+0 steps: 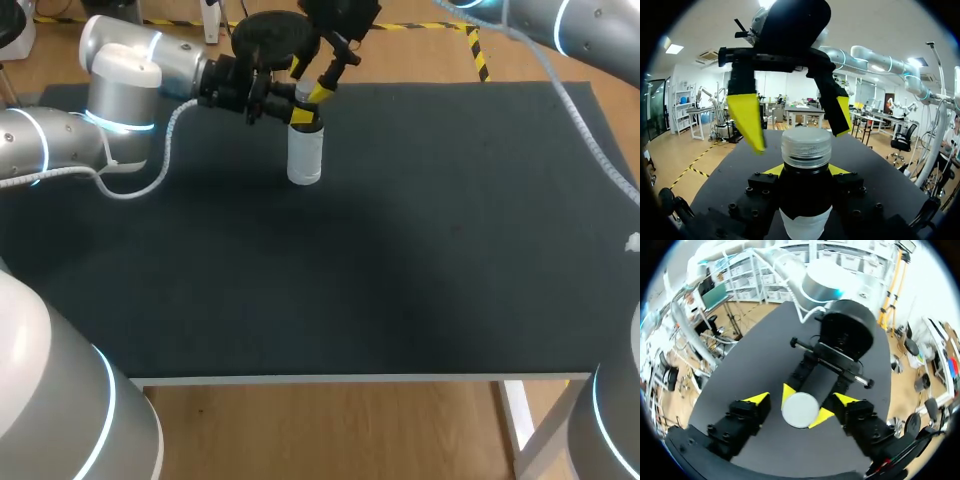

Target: Unscrew the bottle cap

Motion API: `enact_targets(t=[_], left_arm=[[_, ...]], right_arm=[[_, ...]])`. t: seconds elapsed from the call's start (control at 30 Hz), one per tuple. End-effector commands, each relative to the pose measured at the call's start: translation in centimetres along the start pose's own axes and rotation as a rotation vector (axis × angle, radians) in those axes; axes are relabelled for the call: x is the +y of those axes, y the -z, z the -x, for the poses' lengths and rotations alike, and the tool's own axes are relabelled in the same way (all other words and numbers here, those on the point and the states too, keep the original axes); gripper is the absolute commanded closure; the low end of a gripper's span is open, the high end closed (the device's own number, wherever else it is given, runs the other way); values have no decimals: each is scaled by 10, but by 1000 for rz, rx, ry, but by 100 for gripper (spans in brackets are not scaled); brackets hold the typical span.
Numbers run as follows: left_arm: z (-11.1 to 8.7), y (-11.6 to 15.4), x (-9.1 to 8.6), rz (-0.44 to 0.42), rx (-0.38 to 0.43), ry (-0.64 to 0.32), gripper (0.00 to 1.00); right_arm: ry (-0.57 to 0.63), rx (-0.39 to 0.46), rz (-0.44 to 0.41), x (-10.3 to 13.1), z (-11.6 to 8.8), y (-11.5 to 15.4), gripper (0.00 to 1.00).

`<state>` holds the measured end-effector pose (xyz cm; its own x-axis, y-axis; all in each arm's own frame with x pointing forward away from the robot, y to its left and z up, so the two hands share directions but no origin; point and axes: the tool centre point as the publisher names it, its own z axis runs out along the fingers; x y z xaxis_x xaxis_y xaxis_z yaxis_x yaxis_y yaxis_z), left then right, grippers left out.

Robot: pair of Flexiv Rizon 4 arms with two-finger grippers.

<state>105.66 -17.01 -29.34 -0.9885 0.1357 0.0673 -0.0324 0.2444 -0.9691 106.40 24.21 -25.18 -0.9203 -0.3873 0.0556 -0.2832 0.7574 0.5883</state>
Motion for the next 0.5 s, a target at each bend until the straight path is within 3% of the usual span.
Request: enact_targets(t=[0.03,0.23,0.5], left_arm=[[2,0,1,0,5,1,100],[2,0,1,0,5,1,100],[2,0,1,0,5,1,100]], right_arm=[[-54,-61,-19,-1,-10,2,0],[-145,-125,-102,-6,-11,3,0],[-195,-186,-145,-5,-9,5,0]])
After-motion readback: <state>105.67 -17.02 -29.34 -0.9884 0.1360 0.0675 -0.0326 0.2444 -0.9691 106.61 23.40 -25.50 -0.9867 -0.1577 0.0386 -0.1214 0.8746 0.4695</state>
